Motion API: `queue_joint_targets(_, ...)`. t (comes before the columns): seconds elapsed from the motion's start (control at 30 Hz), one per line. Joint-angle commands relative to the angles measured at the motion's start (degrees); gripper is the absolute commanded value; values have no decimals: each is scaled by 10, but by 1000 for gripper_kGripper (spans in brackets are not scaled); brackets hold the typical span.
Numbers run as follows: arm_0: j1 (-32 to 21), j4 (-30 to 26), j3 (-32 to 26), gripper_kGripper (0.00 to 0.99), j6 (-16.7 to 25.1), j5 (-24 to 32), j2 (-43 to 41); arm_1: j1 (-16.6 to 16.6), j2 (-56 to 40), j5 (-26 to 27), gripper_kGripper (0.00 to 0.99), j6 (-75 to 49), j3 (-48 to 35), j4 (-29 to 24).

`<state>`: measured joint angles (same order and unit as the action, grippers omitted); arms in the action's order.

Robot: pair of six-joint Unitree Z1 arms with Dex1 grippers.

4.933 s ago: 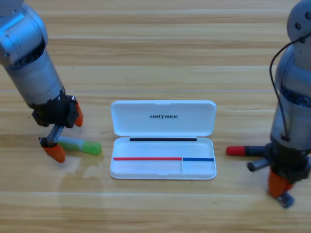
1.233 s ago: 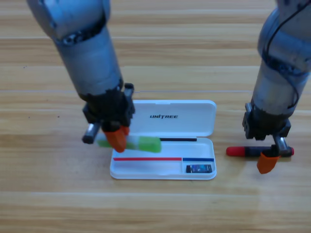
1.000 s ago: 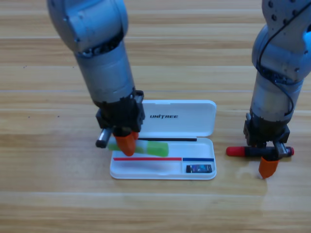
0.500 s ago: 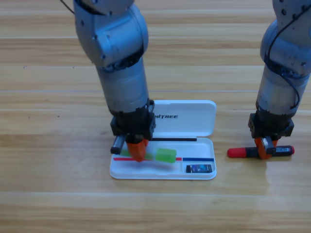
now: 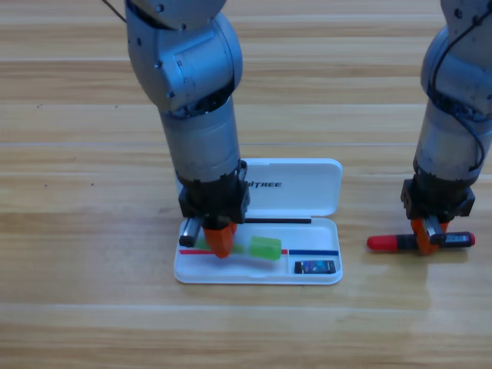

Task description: Clean up eraser and pencils

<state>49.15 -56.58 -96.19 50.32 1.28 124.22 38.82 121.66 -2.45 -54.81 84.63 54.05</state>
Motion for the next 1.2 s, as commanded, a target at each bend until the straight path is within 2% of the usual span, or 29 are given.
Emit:
queue_joint_targets(0.03, 11, 7, 4, 0, -10, -14, 15, -16, -33, 9, 0, -1, -9, 20)
queue_joint_targets(0.1, 11, 6, 7, 0, -10, -15, 12, -16, -34, 9, 0, -1, -8, 22)
queue_joint_targets(0.13, 11, 6, 9, 144, -10, -16, 11, -16, -34, 9, 0, -1, -8, 22)
queue_joint_targets(0.2, 11, 6, 13, 641, -11, -21, 8, -16, -35, 9, 0, -1, -7, 23)
queue_joint_targets(0.23, 11, 6, 14, 810, -11, -21, 6, -16, -36, 9, 0, -1, -7, 23)
queue_joint_targets(0.3, 11, 5, 14, 910, -11, -22, 4, -16, -37, 9, 0, 0, -7, 23)
queue_joint_targets(0.5, 11, 2, 12, 990, -11, -22, 3, -9, -50, 17, 0, 0, -7, 40)
queue_joint_targets(0.73, 10, -29, 15, 990, -14, -22, -49, 46, -73, 32, 0, 26, 45, 111)
queue_joint_targets(0.93, -3, -76, 32, 990, -14, -25, -142, 96, -49, 32, 0, 60, 134, 162)
queue_joint_targets(1.2, -59, -121, 64, 990, 15, -29, -254, 146, 46, 32, 0, 103, 277, 209)
